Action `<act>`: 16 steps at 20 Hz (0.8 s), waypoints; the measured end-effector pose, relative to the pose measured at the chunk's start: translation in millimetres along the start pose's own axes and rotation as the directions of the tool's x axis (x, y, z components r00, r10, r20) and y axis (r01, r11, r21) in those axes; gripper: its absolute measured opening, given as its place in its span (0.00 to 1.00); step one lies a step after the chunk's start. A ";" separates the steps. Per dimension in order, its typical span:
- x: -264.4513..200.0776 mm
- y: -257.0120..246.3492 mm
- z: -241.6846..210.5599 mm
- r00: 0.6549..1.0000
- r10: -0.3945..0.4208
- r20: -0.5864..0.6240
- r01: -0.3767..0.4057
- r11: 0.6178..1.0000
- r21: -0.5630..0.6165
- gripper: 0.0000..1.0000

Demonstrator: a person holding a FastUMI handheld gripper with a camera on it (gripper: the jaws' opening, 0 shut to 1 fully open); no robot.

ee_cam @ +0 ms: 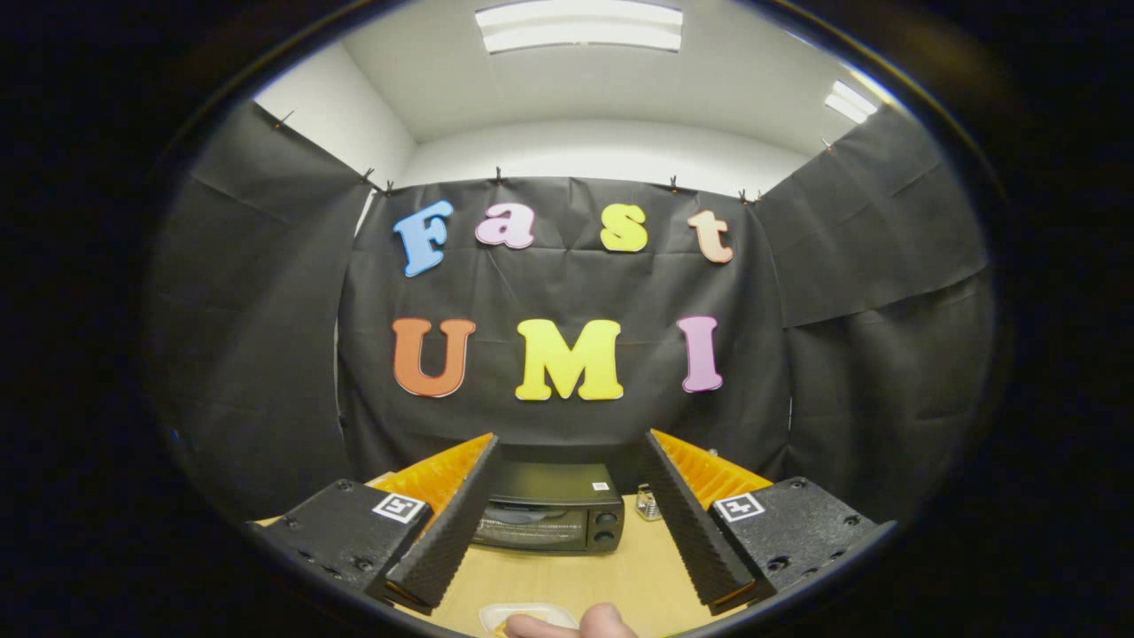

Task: Open the toaster oven, put the food inside, and close the toaster oven door.

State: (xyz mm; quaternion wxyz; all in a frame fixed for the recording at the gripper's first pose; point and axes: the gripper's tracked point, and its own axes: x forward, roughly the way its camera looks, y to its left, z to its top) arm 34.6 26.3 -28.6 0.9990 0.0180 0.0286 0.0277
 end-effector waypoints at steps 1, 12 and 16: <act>6.8 2.7 -0.3 1.000 0.000 0.003 0.000 1.000 0.001 1.00; 150.8 42.3 -46.8 0.996 0.061 -0.059 -0.059 0.998 0.033 1.00; 200.8 65.8 -95.5 0.985 0.089 -0.147 -0.081 0.995 0.063 1.00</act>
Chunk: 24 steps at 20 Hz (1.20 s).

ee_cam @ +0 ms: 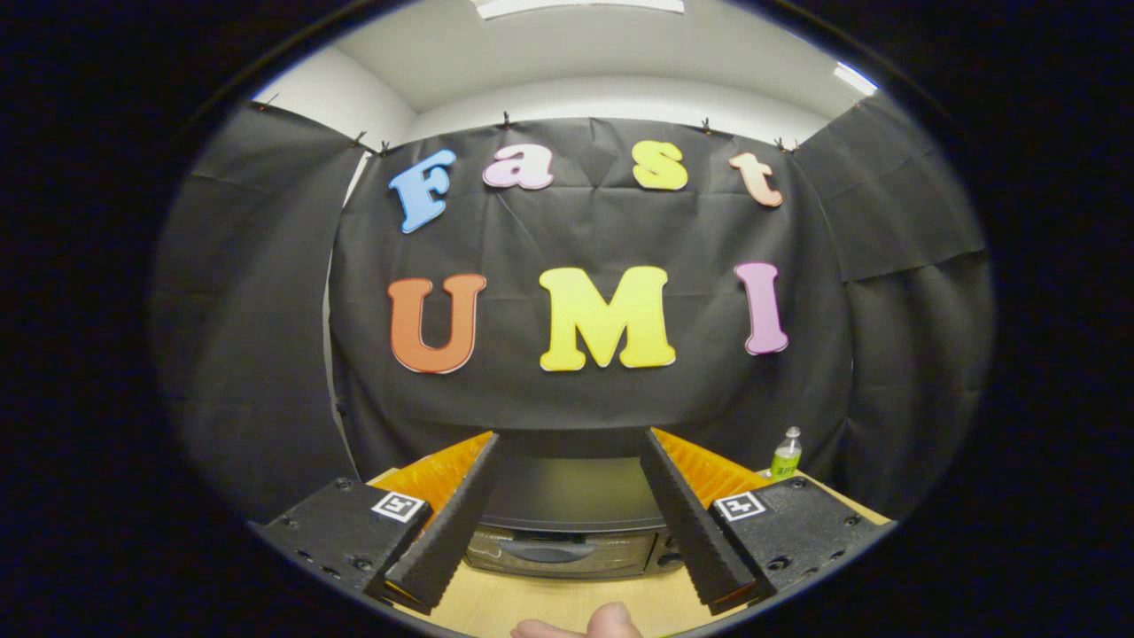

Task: Open the toaster oven, put the food inside, and close the toaster oven door.

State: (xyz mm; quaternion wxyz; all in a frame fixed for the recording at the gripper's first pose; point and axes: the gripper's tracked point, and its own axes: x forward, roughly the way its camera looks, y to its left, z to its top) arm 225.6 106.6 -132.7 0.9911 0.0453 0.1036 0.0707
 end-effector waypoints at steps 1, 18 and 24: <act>12.6 3.6 -12.5 1.000 0.006 -0.018 -0.006 1.000 0.011 1.00; 77.2 17.3 -171.9 0.971 -0.026 -0.239 0.020 0.999 -0.028 1.00; 65.8 17.4 -181.6 0.973 -0.021 -0.231 0.008 0.998 -0.056 1.00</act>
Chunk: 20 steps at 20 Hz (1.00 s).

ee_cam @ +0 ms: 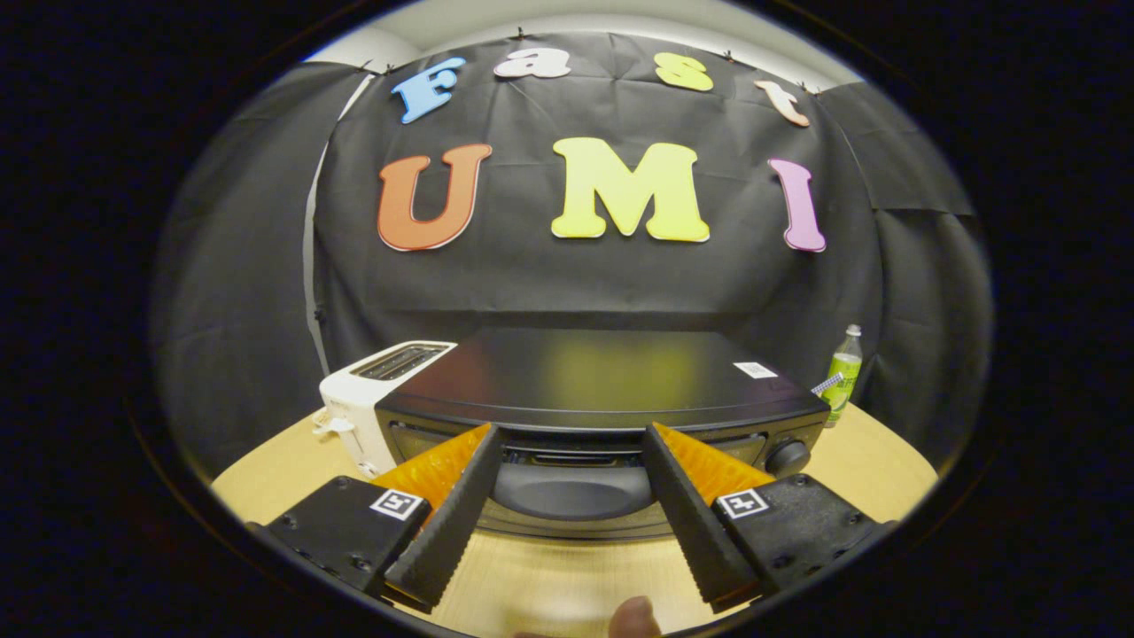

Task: Open the toaster oven, put the food inside, and close the toaster oven door.

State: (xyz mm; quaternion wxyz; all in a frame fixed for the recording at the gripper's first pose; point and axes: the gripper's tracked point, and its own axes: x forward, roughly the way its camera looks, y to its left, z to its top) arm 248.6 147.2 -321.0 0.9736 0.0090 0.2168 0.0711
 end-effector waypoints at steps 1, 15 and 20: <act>-5.7 1.2 -0.9 1.000 0.002 0.009 -0.002 1.000 0.000 1.00; -80.6 2.6 -82.1 0.982 0.039 -0.186 -0.035 0.999 0.023 1.00; -94.5 1.6 -117.0 0.945 0.084 -0.316 -0.060 0.994 0.087 0.97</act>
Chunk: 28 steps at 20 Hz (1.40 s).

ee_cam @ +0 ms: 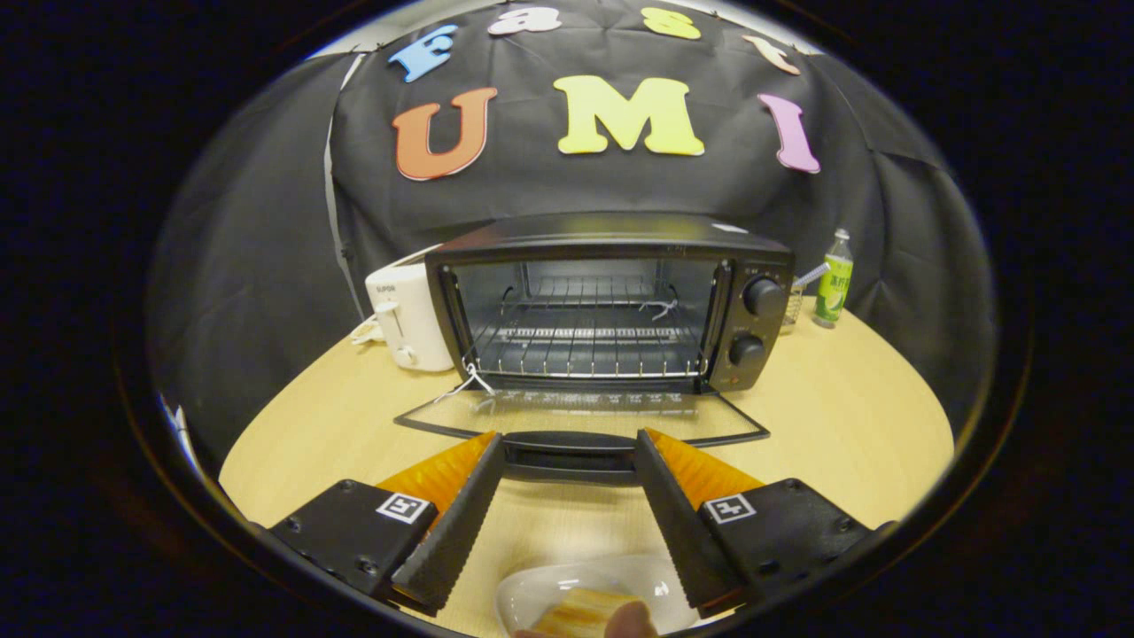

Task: Open the toaster oven, put the food inside, and close the toaster oven door.

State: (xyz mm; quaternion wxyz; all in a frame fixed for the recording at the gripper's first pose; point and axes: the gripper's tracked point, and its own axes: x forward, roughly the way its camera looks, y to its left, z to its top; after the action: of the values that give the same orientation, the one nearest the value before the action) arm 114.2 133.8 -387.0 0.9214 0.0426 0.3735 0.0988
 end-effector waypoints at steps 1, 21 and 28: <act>0.5 -5.0 -6.7 1.000 -0.010 -0.023 0.011 1.000 0.007 0.97; -108.1 -3.8 -111.0 0.985 -0.019 -0.171 0.026 0.999 0.034 1.00; -93.7 -10.1 -133.9 0.965 -0.020 -0.263 0.054 0.991 0.121 1.00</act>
State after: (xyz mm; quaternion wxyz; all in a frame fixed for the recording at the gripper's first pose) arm -43.3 104.6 -420.9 0.8612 0.0808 0.4980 0.0623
